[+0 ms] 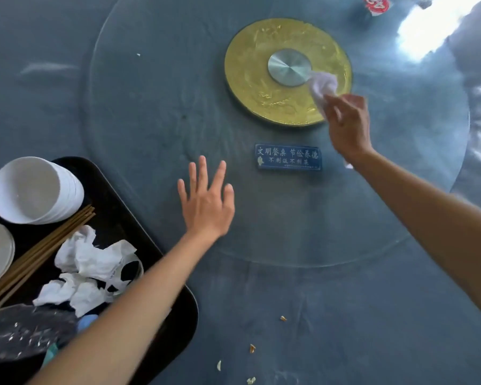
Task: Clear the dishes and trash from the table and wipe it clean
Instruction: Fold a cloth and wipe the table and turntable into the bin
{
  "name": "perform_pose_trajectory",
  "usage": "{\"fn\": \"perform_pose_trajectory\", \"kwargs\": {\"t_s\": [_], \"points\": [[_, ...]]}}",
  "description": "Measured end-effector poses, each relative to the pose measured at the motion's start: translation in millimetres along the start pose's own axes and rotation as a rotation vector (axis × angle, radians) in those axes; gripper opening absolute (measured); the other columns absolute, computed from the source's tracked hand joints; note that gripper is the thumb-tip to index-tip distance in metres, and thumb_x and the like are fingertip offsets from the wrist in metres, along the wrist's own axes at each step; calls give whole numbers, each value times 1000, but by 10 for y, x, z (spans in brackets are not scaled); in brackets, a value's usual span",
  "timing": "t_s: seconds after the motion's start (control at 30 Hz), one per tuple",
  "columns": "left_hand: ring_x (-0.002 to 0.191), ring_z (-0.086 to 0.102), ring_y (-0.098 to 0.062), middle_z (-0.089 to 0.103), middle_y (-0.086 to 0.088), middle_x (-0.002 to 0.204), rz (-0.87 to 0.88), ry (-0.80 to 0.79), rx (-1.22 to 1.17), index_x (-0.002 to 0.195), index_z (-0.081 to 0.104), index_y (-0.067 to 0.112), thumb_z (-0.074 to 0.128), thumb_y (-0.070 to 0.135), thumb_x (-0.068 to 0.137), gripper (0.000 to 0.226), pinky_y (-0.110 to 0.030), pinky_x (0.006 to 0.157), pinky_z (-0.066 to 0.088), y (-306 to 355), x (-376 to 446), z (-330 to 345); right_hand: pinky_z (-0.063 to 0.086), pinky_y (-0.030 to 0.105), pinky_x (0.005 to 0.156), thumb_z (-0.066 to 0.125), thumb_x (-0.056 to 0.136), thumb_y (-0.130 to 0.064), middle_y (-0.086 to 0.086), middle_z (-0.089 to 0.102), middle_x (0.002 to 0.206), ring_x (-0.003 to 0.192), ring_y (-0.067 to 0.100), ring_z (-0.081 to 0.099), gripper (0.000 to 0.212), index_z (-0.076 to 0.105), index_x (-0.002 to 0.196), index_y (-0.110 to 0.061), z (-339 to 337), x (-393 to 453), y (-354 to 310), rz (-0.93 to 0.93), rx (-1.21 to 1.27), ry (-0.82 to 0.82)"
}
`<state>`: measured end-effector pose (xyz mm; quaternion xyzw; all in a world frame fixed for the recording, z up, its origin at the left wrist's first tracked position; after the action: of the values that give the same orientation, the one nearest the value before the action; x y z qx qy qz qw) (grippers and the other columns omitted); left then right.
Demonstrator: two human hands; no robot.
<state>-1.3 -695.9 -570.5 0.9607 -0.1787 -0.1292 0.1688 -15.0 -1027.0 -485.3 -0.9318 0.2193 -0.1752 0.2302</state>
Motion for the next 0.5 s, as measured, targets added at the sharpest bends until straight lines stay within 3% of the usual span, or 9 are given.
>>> {"fn": "perform_pose_trajectory", "kwargs": {"t_s": [0.1,0.17,0.23,0.33,0.4,0.5], "points": [[157,1,-23,6,3,170,2,75,79,160,16,40,22,46,104,57,-52,125,3,-84,-58,64,41,36,99,50,106,-39,25,57,125,115,43,53,35,69,133,-31,319,177,328,162,-78,-90],[157,3,-23,10,4,170,37,90,94,159,18,41,23,43,104,56,-53,125,5,-246,102,9,40,43,107,46,107,-39,19,49,139,124,42,44,35,65,135,-34,459,39,117,130,-183,-120],[157,4,-23,11,5,170,86,84,117,159,19,41,22,41,104,55,-53,125,6,-386,246,-59,49,48,94,48,106,-36,11,53,138,121,39,46,31,67,130,-33,603,-268,-287,-54,-176,-140],[157,6,-24,13,5,170,152,74,161,159,20,42,23,41,102,56,-53,124,7,-598,487,-197,49,41,75,57,101,-29,0,61,132,106,34,51,31,71,126,-37,836,-1062,-911,-447,-62,-274],[157,8,-25,14,3,169,188,54,191,158,21,41,23,40,101,57,-55,123,8,-734,675,-310,45,37,70,59,95,-21,-1,66,128,100,30,50,36,73,126,-36,933,-1670,-1198,-645,39,-399],[156,7,-30,16,-4,169,156,61,193,159,26,28,25,35,103,57,-59,122,10,-824,852,-479,50,43,71,59,96,-6,2,65,117,90,30,50,41,71,130,-26,878,-2410,-1427,-936,163,-658]]}}
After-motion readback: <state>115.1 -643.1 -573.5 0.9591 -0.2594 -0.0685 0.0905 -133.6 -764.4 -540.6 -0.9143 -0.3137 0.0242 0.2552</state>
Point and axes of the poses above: each hand's wrist, its own x-axis towards the middle knuckle, its own z-axis out of the palm, y = z × x, the point moved 7 cm from there along x, towards the middle knuckle
